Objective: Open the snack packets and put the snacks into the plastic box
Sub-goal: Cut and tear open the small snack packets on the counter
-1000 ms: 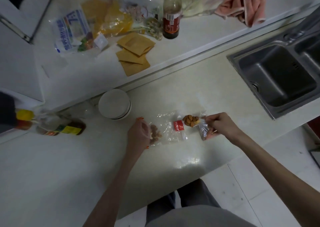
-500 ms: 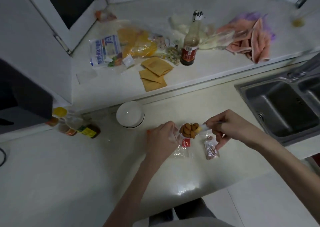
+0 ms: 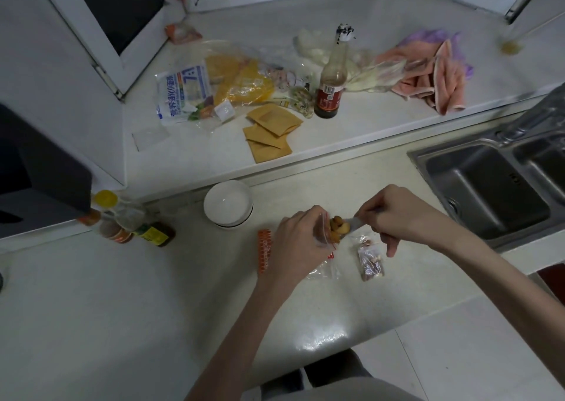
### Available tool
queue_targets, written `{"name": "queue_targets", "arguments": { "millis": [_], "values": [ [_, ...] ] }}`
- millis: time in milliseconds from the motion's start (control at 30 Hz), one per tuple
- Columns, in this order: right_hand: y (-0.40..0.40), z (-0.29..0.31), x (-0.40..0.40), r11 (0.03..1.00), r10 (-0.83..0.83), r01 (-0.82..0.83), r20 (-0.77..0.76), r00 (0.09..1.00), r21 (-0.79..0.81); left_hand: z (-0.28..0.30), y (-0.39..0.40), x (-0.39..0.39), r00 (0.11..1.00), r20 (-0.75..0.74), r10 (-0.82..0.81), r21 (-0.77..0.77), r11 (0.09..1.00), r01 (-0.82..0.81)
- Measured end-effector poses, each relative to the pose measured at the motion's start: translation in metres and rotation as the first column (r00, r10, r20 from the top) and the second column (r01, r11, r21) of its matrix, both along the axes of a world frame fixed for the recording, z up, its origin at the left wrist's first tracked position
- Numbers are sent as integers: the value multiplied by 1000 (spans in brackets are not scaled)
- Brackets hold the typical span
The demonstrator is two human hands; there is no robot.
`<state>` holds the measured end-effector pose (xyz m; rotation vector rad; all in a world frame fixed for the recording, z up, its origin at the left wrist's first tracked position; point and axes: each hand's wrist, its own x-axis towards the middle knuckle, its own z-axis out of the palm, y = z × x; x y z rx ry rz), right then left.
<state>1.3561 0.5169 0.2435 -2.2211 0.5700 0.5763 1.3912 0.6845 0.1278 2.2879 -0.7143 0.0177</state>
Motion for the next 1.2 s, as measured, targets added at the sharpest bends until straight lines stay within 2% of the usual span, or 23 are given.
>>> {"name": "queue_targets", "arguments": {
  "millis": [133,300,400,500,667,800,867,933,1000,1100,1200],
  "values": [
    [19,17,4,975,151,-140,51,987,-173,-5,-2,-1,998,-63,-6,-25,1000,4],
    [43,31,9,877,321,-281,43,946,-389,-15,3,-2,989,-147,-10,-100,995,-5],
    [47,36,13,853,368,-289,109,923,-436,-17,8,0,983,-177,50,-117,991,-72],
    [53,34,13,830,413,-326,107,904,-452,-20,13,3,966,-255,47,-143,986,-85],
    [44,24,14,865,348,-236,189,918,-443,-32,19,5,970,-235,52,-204,974,-102],
    [17,5,13,927,183,-57,313,932,-371,-54,21,11,943,-330,48,-211,970,-123],
    [-2,-17,11,936,70,68,372,926,-345,-70,21,12,868,-485,105,-151,968,-201],
    [-21,-52,4,907,28,122,346,938,-403,-86,23,13,743,-651,156,-119,946,-303],
    [-36,-95,-7,894,6,84,201,980,-439,-97,23,15,688,-702,181,-113,926,-360],
    [-46,-151,-25,918,-10,8,-3,1000,-396,-100,21,22,592,-788,171,-94,916,-390],
    [-47,-187,-32,932,-2,-24,-72,997,-362,-108,24,27,519,-839,165,-55,922,-383]
  ]
}}
